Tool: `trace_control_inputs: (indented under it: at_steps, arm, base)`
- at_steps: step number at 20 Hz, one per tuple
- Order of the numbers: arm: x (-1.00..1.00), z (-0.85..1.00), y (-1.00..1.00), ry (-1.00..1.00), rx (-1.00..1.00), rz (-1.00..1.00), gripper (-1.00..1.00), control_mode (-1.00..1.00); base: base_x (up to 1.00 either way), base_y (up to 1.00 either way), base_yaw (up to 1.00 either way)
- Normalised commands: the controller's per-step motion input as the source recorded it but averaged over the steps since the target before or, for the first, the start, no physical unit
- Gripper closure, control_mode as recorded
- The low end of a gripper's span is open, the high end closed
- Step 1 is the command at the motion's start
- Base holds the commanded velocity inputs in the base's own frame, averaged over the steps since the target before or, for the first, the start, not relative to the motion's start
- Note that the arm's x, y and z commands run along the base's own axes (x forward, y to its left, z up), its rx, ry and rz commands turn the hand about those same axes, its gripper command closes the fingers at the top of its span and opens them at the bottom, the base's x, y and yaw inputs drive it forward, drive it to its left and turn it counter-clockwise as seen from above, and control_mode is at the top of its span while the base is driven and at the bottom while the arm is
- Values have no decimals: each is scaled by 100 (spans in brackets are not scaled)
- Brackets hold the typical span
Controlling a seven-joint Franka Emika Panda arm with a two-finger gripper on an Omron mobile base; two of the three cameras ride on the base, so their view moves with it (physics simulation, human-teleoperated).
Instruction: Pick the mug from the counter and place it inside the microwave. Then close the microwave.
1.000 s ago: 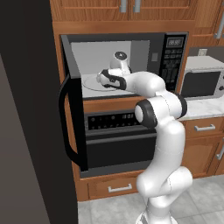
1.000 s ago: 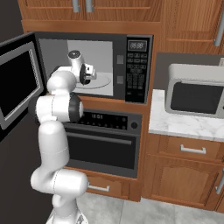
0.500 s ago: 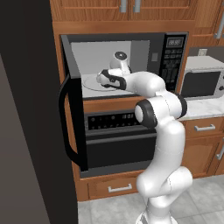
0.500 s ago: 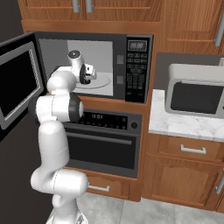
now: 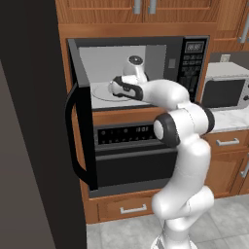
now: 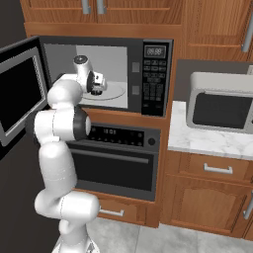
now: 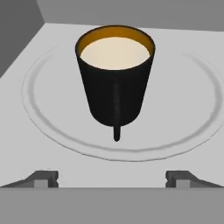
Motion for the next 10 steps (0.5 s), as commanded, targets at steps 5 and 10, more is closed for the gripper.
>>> trace_control_inputs:
  at_steps: [5, 10]
  arm:
    - [-100, 0, -15, 0, 0, 0, -100, -100]
    - [-88, 0, -16, -2, 0, 0, -100, -100]
  base:
    - [0, 0, 0]
    - [0, 0, 0]
